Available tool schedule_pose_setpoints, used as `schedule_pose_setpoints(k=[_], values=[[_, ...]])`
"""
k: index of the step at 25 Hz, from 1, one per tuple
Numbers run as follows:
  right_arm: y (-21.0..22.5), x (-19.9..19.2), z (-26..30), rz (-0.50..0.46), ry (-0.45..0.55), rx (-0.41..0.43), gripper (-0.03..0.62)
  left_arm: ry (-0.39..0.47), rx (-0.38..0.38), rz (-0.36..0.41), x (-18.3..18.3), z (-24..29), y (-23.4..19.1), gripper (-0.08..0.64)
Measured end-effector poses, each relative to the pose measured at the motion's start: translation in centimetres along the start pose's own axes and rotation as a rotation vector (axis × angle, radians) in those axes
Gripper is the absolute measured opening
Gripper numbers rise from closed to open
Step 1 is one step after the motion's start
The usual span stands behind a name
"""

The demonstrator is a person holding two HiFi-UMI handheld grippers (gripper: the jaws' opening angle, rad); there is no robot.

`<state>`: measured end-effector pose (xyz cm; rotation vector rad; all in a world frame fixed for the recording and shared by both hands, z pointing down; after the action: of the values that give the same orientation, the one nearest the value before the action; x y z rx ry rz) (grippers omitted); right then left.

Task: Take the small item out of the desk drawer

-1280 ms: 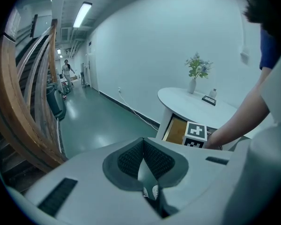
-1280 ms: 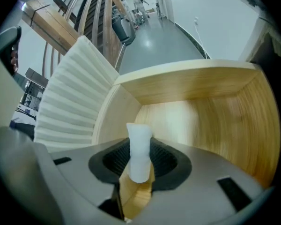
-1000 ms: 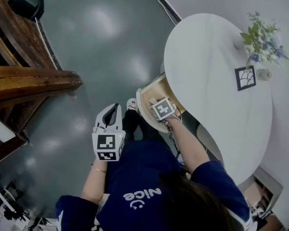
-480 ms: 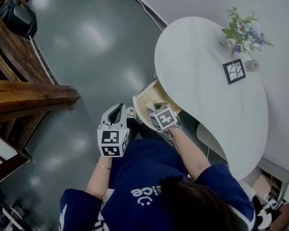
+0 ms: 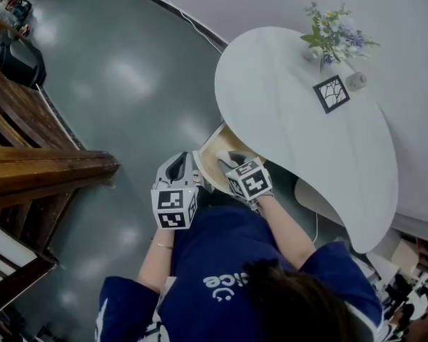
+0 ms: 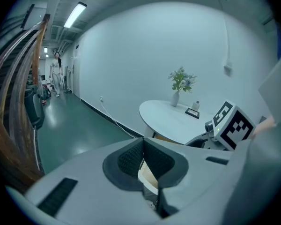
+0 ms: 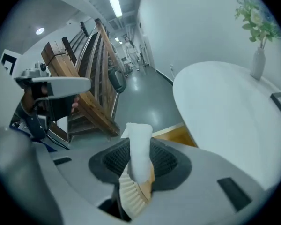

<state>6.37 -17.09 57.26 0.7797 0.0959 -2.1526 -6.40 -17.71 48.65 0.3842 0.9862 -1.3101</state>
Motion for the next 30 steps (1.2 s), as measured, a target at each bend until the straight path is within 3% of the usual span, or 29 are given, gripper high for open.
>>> schedule_pose_setpoints(k=[13, 21, 30], values=[[2.8, 3.5, -9.0, 0.158, 0.27, -0.192, 0.135, 0.061, -0.099, 0.073, 3.0, 0.7, 2.8, 0.003], [4.3, 3.5, -14.2, 0.22, 0.383, -0.299, 0.136, 0.11, -0.171, 0.136, 5.6, 0.6, 6.4, 0.003], [5.1, 4.0, -20.1, 0.217, 0.56, -0.45, 0.135, 0.169, -0.206, 0.171, 8.0, -0.8, 9.5, 0.003]])
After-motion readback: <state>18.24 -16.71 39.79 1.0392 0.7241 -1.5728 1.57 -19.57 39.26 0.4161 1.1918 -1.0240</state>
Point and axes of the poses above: the fingertips, and each gripper's own axes: z forward along the fingers, y to its right, x out of its top, the point moved 3 cm from there along -z, backward along the fingers, and after that the axes turned 7 degrees about -z, right-handed, at the moved point
